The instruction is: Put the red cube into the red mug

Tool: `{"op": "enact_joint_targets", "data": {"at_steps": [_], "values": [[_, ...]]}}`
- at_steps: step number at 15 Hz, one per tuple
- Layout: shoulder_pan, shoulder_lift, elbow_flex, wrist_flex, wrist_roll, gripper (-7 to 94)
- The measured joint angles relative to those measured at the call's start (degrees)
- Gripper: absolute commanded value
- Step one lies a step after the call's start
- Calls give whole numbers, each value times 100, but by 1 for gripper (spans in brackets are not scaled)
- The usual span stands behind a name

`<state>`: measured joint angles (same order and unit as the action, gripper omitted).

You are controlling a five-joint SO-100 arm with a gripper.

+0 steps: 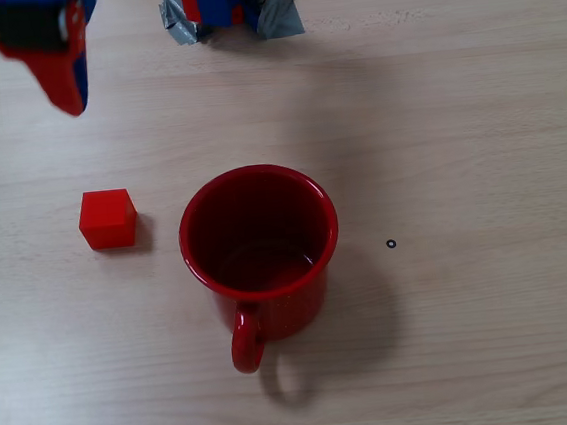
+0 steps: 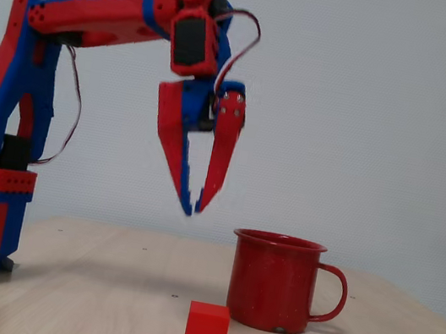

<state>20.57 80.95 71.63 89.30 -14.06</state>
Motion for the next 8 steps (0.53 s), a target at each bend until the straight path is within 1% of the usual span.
{"op": "enact_joint_targets", "data": {"at_steps": [4, 6, 7, 8], "values": [[185, -334, -149, -123, -132, 1], [158, -422, -158, -123, -132, 10], [149, -431, -158, -123, -132, 18], [176, -431, -158, -123, -132, 29]]}}
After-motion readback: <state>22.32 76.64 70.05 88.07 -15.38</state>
